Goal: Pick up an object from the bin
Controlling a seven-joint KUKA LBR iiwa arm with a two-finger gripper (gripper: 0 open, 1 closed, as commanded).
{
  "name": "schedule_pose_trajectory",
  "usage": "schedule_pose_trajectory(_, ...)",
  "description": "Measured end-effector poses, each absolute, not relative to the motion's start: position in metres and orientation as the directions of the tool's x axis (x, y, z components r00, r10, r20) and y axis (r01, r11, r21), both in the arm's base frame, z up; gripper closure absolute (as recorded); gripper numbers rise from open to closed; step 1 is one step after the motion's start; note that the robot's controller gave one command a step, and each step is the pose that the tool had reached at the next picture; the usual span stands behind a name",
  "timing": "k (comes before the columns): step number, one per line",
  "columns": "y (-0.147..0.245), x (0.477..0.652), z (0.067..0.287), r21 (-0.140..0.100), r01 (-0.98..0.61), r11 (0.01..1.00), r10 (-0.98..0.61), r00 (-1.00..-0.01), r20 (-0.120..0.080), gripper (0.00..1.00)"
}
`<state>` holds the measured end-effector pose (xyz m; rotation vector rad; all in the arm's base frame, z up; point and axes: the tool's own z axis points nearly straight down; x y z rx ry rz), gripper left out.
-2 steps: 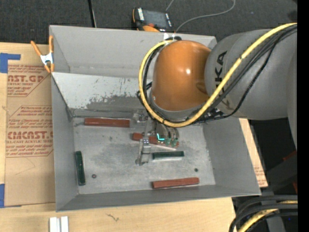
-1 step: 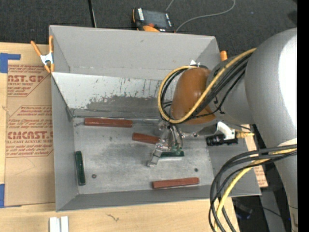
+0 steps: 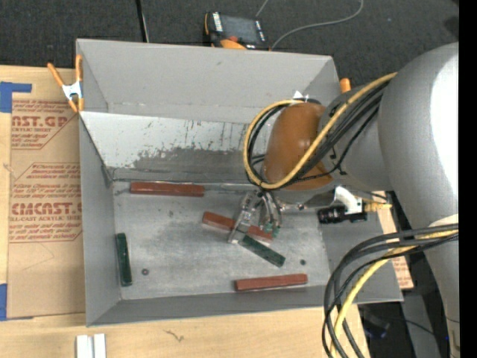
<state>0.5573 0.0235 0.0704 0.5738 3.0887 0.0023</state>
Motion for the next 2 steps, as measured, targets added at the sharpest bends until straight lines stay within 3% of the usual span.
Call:
schedule_pose_trajectory(1,0.023,0.557,0.070,0.002,0.359,0.933,0.359,-0.933,0.000,1.00)
schedule_pose_trajectory(2,0.032,0.569,0.210,0.005,0.385,0.923,0.385,-0.923,-0.008,1.00)
